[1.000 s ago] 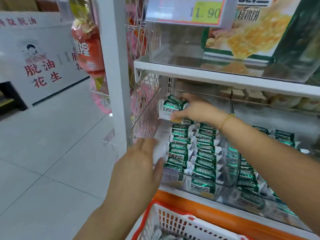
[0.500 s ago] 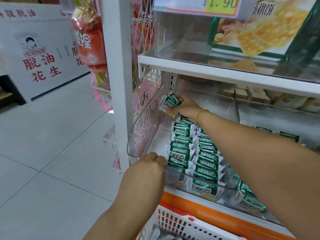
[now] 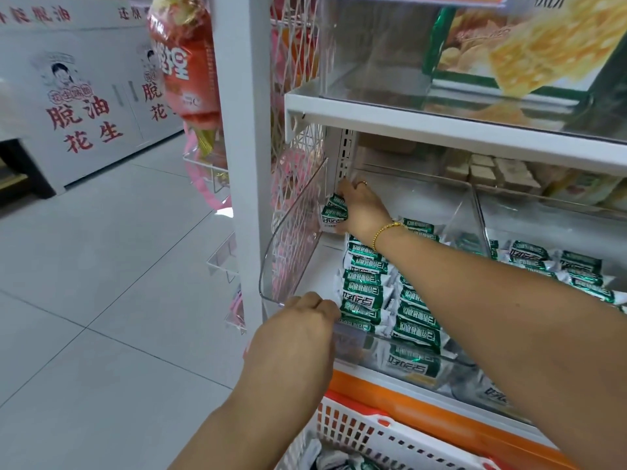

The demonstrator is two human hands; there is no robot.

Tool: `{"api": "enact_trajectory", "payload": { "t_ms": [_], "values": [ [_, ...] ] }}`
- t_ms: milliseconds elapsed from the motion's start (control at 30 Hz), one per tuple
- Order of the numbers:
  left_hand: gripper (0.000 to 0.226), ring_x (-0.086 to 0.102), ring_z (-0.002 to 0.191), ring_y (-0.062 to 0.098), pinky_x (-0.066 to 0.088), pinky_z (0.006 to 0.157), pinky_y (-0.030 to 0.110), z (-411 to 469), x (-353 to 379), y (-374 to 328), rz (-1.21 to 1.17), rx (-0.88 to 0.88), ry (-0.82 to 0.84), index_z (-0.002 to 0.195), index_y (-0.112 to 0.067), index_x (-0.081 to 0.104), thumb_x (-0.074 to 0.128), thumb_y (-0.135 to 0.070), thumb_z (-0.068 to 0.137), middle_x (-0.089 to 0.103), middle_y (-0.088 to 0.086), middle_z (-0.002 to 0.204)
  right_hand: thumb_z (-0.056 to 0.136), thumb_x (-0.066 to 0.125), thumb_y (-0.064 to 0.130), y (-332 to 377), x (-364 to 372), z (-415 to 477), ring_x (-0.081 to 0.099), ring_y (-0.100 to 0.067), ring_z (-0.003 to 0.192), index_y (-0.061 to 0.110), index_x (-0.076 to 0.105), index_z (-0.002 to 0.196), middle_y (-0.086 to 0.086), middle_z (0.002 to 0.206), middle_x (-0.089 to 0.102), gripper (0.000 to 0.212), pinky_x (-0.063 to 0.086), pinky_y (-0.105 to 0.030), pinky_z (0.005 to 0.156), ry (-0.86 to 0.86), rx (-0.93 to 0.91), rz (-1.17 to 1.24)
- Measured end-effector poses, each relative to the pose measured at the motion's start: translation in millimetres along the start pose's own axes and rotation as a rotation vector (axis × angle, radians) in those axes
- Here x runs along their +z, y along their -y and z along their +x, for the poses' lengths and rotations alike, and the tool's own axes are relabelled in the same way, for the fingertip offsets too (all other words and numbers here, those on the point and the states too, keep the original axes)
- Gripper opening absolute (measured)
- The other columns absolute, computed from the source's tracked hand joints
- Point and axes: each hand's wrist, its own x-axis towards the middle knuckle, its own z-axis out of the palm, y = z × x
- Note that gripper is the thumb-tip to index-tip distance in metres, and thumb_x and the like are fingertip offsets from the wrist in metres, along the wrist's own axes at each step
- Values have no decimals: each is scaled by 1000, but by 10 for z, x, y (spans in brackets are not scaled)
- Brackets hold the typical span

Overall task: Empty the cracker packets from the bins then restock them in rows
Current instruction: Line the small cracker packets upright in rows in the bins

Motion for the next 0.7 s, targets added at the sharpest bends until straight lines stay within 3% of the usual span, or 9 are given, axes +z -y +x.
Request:
{"api": "enact_trajectory", "payload": {
  "t_ms": [133, 233, 400, 467, 500, 533, 567, 633, 700],
  "values": [
    [34, 50, 114, 7, 48, 92, 24, -17, 12, 7, 2, 25, -28, 126, -30, 52, 48, -17, 95, 52, -12, 127, 90, 61, 10, -17, 75, 70, 48, -34, 118, 8, 48, 138, -17, 131, 48, 50, 43, -31, 97, 159, 33, -58],
    [35, 48, 117, 6, 46, 93, 23, -51, 14, -6, -1, 49, -38, 130, -31, 49, 45, -21, 97, 50, -12, 130, 97, 48, 14, 5, 114, 4, 44, -33, 124, 12, 45, 141, -16, 138, 48, 44, 39, -32, 97, 152, 28, -217],
    [48, 39, 130, 7, 37, 100, 18, -163, 24, -16, -11, 79, -15, 143, -28, 36, 47, -25, 96, 38, -11, 146, 97, 40, 10, 140, -63, -223, 39, -35, 128, 8, 39, 143, -17, 143, 41, 46, 36, -48, 104, 299, 44, -339],
    [55, 33, 137, 8, 32, 105, 18, -211, 28, -22, -19, 75, -16, 148, -25, 26, 47, -27, 97, 29, -10, 153, 96, 42, 10, 256, -280, -362, 49, -32, 116, 2, 52, 124, -18, 129, 51, 31, 44, -41, 95, 261, 92, -214],
    [55, 36, 135, 10, 34, 103, 20, -239, 34, -31, -27, 67, -27, 148, -23, 27, 47, -29, 97, 29, -9, 153, 96, 43, 10, 319, -431, -476, 54, -29, 104, 2, 58, 102, -16, 114, 58, 18, 47, -35, 84, 240, 109, -166],
    [51, 43, 130, 13, 40, 98, 23, -269, 44, -45, -40, 64, -51, 144, -22, 35, 49, -29, 96, 35, -7, 149, 97, 44, 11, 384, -600, -604, 55, -27, 91, 6, 54, 79, -11, 95, 59, 22, 44, -31, 73, 210, 85, -137],
    [43, 53, 119, 16, 46, 88, 27, -311, 56, -70, -68, 78, -88, 136, -19, 46, 52, -29, 94, 46, -4, 141, 98, 44, 14, 444, -769, -773, 53, -25, 83, 10, 45, 66, -6, 77, 54, 32, 40, -29, 67, 171, 38, -123],
    [17, 62, 89, 21, 45, 65, 29, -408, 99, -124, -113, 144, -185, 103, -16, 64, 61, -25, 89, 63, 2, 106, 99, 45, 24, 511, -1006, -1192, 50, -24, 73, 14, 36, 58, -2, 61, 40, 43, 41, -30, 65, 54, -73, -86],
    [15, 58, 71, 23, 38, 57, 26, -509, 204, -118, -100, 165, -175, 77, -16, 57, 61, -25, 89, 60, 3, 81, 98, 45, 31, 518, -1108, -1678, 47, -25, 64, 13, 37, 59, -6, 57, 43, 44, 43, -36, 66, -2, -152, 1]
  ]
}}
